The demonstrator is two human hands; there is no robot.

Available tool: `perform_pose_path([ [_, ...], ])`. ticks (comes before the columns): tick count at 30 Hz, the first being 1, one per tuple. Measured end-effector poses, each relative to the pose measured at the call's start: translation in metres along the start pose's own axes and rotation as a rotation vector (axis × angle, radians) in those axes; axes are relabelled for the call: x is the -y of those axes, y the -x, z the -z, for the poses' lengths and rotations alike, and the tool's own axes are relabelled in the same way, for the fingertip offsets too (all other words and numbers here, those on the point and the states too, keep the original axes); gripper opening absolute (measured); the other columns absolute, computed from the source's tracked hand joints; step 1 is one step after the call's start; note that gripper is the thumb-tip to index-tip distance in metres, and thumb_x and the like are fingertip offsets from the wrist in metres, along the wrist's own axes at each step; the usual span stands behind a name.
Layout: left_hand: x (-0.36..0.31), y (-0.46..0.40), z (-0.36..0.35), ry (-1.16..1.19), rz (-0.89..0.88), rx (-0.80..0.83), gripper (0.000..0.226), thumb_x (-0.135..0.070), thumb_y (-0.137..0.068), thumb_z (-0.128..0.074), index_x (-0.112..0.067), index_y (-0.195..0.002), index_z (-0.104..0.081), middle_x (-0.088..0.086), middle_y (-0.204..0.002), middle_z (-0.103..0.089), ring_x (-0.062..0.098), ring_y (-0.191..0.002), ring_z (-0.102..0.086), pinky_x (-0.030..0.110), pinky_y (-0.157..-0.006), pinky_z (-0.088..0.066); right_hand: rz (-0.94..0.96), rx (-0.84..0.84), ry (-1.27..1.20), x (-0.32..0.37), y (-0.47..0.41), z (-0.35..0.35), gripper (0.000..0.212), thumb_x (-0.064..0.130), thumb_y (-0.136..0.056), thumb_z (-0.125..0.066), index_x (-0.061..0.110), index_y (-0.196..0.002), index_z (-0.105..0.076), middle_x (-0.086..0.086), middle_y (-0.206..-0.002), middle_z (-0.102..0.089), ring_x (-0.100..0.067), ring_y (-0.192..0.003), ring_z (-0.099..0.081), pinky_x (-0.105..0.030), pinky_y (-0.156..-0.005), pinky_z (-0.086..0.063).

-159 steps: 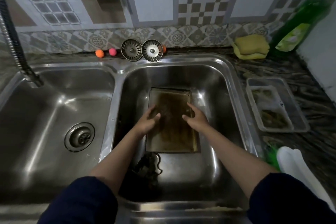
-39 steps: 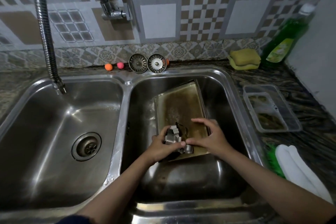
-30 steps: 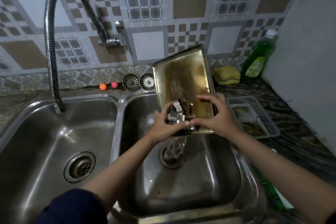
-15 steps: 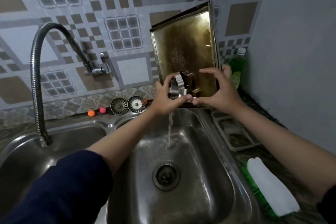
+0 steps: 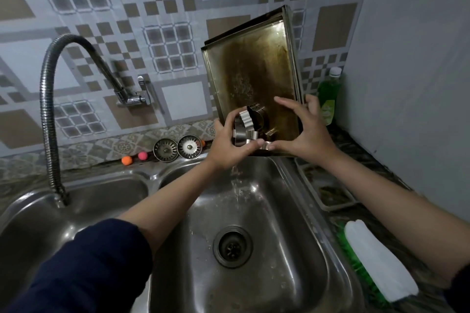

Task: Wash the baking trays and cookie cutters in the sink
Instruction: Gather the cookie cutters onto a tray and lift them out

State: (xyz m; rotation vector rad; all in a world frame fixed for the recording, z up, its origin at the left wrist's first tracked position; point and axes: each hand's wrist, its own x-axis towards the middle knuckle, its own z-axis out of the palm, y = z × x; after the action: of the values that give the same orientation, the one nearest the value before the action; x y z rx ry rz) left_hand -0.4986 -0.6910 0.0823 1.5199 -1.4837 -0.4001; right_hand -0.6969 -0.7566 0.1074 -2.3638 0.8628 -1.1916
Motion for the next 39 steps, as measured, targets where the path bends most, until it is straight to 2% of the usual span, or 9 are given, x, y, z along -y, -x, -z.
perform_pose_path([
  [2, -0.004, 0.002, 0.004, -0.006, -0.005, -0.006, 0.08, -0.063, -0.06, -0.067, -0.05, -0.131, -0.031, 0.006, -0.116, -0.034, 0.026, -0.117, -0.044, 0.034, -0.103, -0.037, 0.004, -0.009, -0.003, 0.002, -0.001, 0.0, 0.094, 0.034, -0.055, -0.091, 0.034, -0.137, -0.044, -0.012, -0.139, -0.026, -0.03, -0.139, -0.021, -0.034, -0.111, -0.027],
  [6, -0.01, 0.003, 0.009, -0.003, -0.026, -0.026, 0.077, -0.062, -0.06, -0.07, -0.058, -0.126, -0.029, 0.005, -0.115, -0.033, 0.026, -0.116, -0.046, 0.04, -0.107, -0.04, 0.006, -0.02, -0.005, 0.008, -0.003, 0.002, 0.094, 0.034, -0.056, -0.09, 0.035, -0.138, -0.044, -0.01, -0.139, -0.025, -0.03, -0.139, -0.021, -0.045, -0.113, -0.031],
  [9, -0.016, 0.004, 0.012, -0.025, -0.052, -0.048, 0.079, -0.062, -0.06, -0.07, -0.055, -0.128, -0.031, 0.008, -0.116, -0.034, 0.028, -0.114, -0.047, 0.044, -0.106, -0.041, 0.017, -0.025, 0.003, 0.015, -0.003, 0.006, 0.094, 0.034, -0.056, -0.09, 0.035, -0.138, -0.043, -0.012, -0.139, -0.024, -0.031, -0.138, -0.023, -0.047, -0.111, -0.034],
  [15, -0.034, 0.011, 0.02, -0.048, -0.096, -0.092, 0.079, -0.063, -0.061, -0.07, -0.054, -0.129, -0.031, 0.009, -0.12, -0.033, 0.025, -0.113, -0.047, 0.039, -0.104, -0.041, 0.033, -0.036, 0.019, 0.033, -0.002, 0.02, 0.093, 0.031, -0.058, -0.089, 0.041, -0.137, -0.041, -0.011, -0.145, -0.019, -0.029, -0.141, -0.016, -0.041, -0.112, -0.031],
  [19, -0.046, 0.022, 0.022, -0.05, -0.137, -0.127, 0.08, -0.063, -0.061, -0.069, -0.059, -0.128, -0.026, 0.007, -0.12, -0.03, 0.024, -0.11, -0.049, 0.031, -0.098, -0.043, 0.072, -0.024, 0.05, 0.048, 0.004, 0.032, 0.089, 0.026, -0.062, -0.088, 0.039, -0.137, -0.042, -0.01, -0.149, -0.014, -0.025, -0.142, -0.011, -0.029, -0.108, -0.023],
  [24, -0.06, 0.038, 0.026, -0.039, -0.148, -0.153, 0.082, -0.06, -0.061, -0.071, -0.058, -0.13, -0.025, 0.008, -0.12, -0.029, 0.027, -0.113, -0.049, 0.039, -0.098, -0.048, 0.15, -0.039, 0.103, 0.066, 0.012, 0.045, 0.087, 0.026, -0.062, -0.088, 0.037, -0.136, -0.043, -0.015, -0.147, -0.019, -0.036, -0.138, -0.023, -0.03, -0.102, -0.027],
  [29, -0.073, 0.06, 0.029, -0.015, -0.173, -0.187, 0.082, -0.057, -0.063, -0.072, -0.061, -0.128, -0.023, 0.003, -0.119, -0.028, 0.017, -0.113, -0.042, 0.034, -0.099, -0.044, 0.238, -0.068, 0.162, 0.082, 0.023, 0.054, 0.084, 0.029, -0.06, -0.088, 0.036, -0.134, -0.046, -0.021, -0.14, -0.027, -0.039, -0.128, -0.032, -0.03, -0.091, -0.034],
  [34, -0.076, 0.087, 0.027, -0.011, -0.139, -0.246, 0.083, -0.06, -0.061, -0.071, -0.058, -0.13, -0.024, 0.006, -0.125, -0.027, 0.023, -0.118, -0.042, 0.031, -0.097, -0.042, 0.27, -0.001, 0.115, 0.092, 0.035, 0.055, 0.086, 0.032, -0.061, -0.087, 0.037, -0.135, -0.043, -0.018, -0.14, -0.026, -0.036, -0.126, -0.039, -0.032, -0.092, -0.041],
  [39, -0.068, 0.122, 0.03, -0.043, -0.035, -0.248, 0.081, -0.062, -0.06, -0.069, -0.057, -0.129, -0.027, 0.003, -0.12, -0.03, 0.014, -0.109, -0.043, 0.009, -0.087, -0.032, 0.203, 0.101, -0.01, 0.095, 0.054, 0.039, 0.091, 0.033, -0.058, -0.089, 0.046, -0.133, -0.04, -0.011, -0.139, -0.024, -0.032, -0.13, -0.034, -0.027, -0.101, -0.034],
])
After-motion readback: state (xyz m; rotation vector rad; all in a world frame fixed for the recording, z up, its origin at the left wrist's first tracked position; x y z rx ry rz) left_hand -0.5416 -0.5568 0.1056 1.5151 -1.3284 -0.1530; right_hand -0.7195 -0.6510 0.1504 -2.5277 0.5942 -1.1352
